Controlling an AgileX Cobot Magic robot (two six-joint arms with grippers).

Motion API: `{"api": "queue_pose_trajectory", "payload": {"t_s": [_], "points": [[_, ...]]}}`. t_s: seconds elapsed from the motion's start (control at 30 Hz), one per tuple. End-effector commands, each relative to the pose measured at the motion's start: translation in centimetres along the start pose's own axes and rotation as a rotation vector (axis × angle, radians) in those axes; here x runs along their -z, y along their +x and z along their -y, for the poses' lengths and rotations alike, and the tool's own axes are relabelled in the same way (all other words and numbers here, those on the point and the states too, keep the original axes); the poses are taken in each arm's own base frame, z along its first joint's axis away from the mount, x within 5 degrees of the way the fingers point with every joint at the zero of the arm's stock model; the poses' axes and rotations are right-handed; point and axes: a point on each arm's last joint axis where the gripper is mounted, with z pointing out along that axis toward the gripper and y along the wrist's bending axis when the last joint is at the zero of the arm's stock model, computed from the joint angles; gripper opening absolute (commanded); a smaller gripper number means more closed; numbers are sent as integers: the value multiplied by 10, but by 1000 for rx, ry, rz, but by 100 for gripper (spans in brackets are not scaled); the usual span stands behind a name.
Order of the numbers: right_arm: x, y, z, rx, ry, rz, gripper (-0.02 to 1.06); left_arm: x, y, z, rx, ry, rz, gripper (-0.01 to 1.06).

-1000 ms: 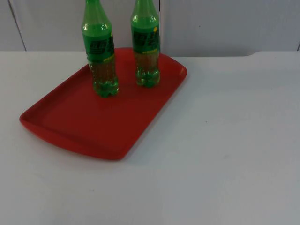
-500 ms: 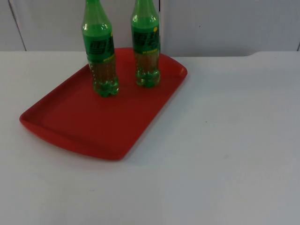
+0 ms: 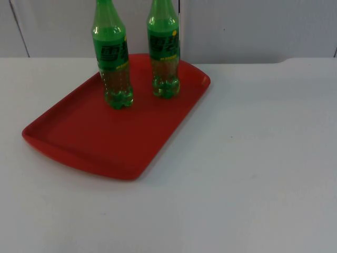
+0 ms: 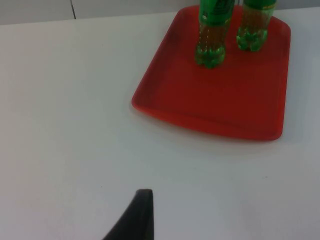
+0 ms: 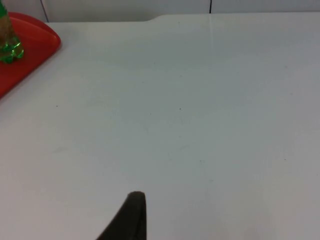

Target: Place the bottle upright on the tray.

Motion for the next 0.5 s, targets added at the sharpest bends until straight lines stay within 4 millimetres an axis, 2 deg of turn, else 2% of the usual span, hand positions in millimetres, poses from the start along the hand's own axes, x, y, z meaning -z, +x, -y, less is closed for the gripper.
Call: {"api": "queue_pose_trajectory", "payload": {"t_s": [0.0, 0.47], "points": [[0, 1, 0, -3, 3, 3, 105, 0, 1, 0, 6, 7, -2, 105], [0, 1, 0, -3, 3, 3, 105, 0, 1, 1, 45, -65, 2, 105]]}}
